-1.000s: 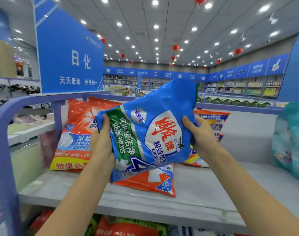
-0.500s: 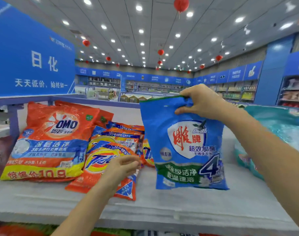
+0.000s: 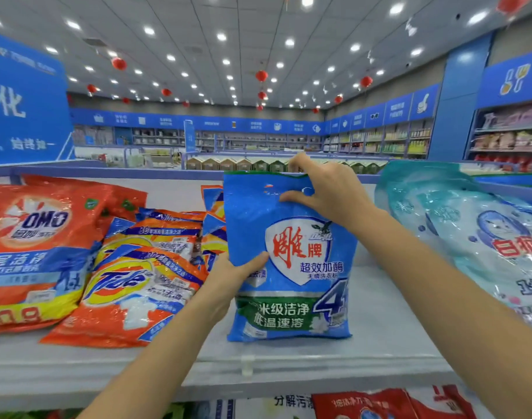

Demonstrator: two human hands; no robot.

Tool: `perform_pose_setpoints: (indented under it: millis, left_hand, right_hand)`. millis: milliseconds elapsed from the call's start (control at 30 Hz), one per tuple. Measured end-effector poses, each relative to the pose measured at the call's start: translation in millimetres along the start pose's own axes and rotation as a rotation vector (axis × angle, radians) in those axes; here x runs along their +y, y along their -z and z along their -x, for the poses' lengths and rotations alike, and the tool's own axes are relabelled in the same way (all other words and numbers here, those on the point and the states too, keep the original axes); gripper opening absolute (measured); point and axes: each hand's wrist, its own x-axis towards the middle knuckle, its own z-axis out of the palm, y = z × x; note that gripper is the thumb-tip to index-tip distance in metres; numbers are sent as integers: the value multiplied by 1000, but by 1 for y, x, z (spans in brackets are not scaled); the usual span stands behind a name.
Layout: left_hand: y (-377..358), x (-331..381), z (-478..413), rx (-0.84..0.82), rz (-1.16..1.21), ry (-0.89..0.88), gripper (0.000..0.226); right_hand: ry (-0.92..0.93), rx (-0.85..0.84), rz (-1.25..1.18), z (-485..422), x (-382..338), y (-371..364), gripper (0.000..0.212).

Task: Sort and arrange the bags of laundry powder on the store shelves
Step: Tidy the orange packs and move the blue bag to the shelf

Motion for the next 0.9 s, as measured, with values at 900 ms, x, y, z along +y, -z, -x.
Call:
perform_pose_setpoints:
  millis: [900]
  left_hand:
    - [12, -17, 36, -163, -885, 137, 21]
  right_hand:
    - [-124, 45, -215, 10, 43, 4, 39]
